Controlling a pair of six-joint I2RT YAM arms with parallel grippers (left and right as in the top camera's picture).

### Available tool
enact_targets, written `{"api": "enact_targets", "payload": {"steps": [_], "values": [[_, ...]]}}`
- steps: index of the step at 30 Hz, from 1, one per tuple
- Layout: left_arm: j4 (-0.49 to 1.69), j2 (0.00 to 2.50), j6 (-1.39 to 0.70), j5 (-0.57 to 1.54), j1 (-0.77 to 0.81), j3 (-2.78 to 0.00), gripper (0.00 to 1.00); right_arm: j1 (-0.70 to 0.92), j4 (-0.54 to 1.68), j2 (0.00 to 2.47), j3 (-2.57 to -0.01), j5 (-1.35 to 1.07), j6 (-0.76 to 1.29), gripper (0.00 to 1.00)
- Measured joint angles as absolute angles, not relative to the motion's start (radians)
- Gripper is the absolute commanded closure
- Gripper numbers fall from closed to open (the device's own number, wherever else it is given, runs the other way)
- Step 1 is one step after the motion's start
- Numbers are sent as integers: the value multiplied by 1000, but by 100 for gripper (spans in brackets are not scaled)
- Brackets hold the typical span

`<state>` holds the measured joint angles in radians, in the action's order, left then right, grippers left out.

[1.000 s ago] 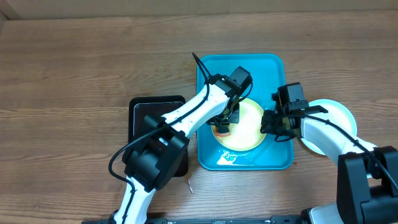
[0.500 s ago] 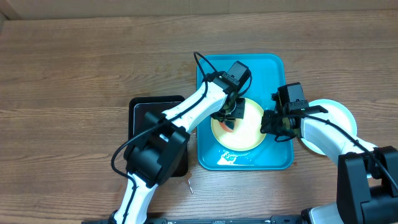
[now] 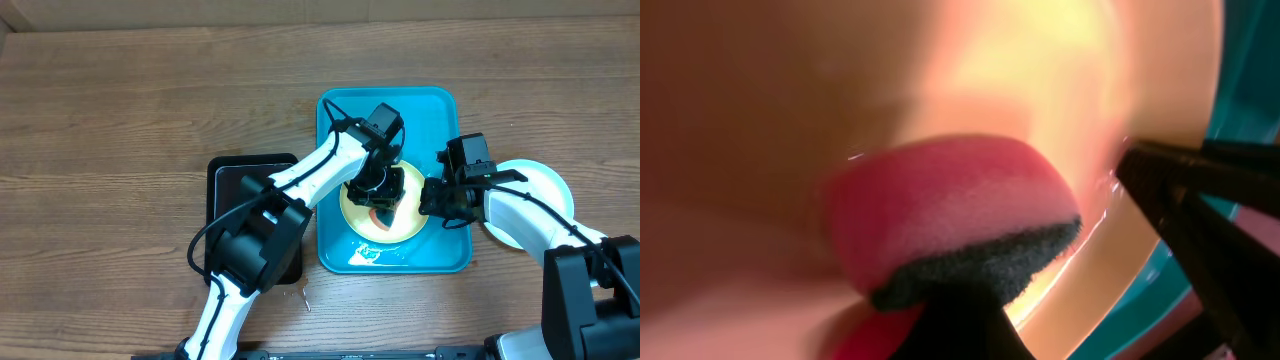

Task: Clean dirty plates on tray and stack at the side
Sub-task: 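Scrub the yellow plate with the sponge while the right gripper holds it, then put the sponge back on the black tray with the left gripper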

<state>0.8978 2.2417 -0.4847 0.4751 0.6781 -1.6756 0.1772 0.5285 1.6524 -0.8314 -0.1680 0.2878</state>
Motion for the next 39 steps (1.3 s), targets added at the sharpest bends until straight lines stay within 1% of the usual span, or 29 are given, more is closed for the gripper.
{"api": "enact_targets", "payload": {"steps": [7, 12, 16, 19, 24, 29, 33, 39], "values": [[1032, 2242, -475, 424, 673, -1690, 96, 177, 529, 1652, -831, -168, 288, 96], [1122, 2243, -490, 264, 672, -1736, 96, 177, 530, 1652, -831, -169, 288, 96], [1133, 2243, -526, 120, 672, -1751, 96, 177, 530, 1652, -831, -169, 288, 96], [1135, 2243, -548, 48, 672, -1757, 96, 177, 530, 1652, -831, -169, 288, 96], [1172, 2243, -568, -31, 671, -1791, 96, 177, 531, 1652, -831, -170, 288, 96], [1176, 2223, -588, -63, 671, -1808, 96, 177, 530, 1652, -831, -169, 288, 96], [1198, 2130, -596, -64, 661, -1808, 96, 177, 533, 1652, -832, -169, 288, 96], [1296, 1836, -582, -67, 603, -1813, 96, 177, 535, 1652, -832, -169, 288, 96]]}}
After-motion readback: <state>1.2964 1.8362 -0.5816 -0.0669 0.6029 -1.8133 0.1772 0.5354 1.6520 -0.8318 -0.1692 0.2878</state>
